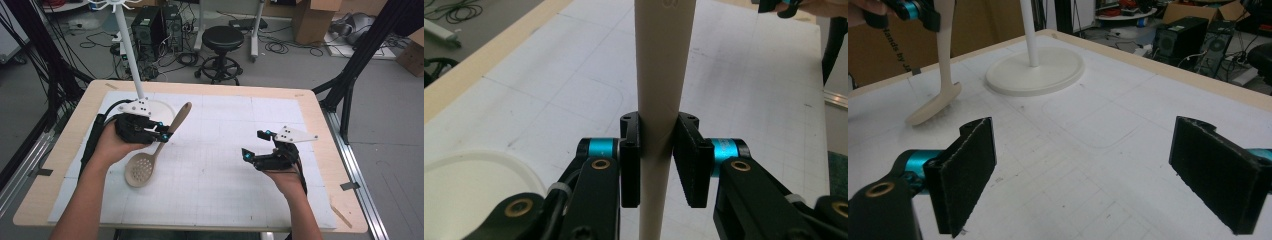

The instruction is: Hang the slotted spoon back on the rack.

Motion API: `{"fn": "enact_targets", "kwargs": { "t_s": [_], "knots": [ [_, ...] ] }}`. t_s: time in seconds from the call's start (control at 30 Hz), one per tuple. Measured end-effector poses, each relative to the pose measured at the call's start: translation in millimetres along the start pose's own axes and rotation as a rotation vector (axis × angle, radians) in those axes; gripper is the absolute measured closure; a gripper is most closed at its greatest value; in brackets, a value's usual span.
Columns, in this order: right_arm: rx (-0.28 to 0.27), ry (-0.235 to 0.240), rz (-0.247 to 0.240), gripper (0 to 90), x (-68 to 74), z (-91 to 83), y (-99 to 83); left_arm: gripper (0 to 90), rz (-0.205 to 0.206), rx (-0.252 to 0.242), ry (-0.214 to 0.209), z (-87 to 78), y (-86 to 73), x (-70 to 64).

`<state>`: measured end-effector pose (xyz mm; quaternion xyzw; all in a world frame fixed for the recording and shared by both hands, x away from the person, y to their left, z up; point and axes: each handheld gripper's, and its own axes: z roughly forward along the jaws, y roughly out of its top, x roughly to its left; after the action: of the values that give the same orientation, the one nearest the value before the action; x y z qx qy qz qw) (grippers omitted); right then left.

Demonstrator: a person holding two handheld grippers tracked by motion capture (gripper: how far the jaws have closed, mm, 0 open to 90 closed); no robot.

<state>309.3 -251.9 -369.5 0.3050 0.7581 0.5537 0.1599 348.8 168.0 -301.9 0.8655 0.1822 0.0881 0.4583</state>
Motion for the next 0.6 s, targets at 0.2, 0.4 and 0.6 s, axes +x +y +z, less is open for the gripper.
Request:
{"fn": "enact_targets", "kwargs": {
  "t_s": [0.2,0.4,0.6],
  "knots": [
    [-0.004,-0.001,0.001,10.6,-0.1,-1.4,0.0,74.2,-0.011,-0.031,0.003,-15.9,7.2,4.2],
    [-0.007,0.0,0.001,10.6,-1.2,-1.0,0.1,74.2,-0.014,-0.067,0.005,-34.2,16.3,7.6],
    [-0.01,0.0,0.001,10.6,-1.3,-2.1,-0.1,74.1,-0.02,-0.08,0.024,-50.6,24.5,15.6]
  ]
}}
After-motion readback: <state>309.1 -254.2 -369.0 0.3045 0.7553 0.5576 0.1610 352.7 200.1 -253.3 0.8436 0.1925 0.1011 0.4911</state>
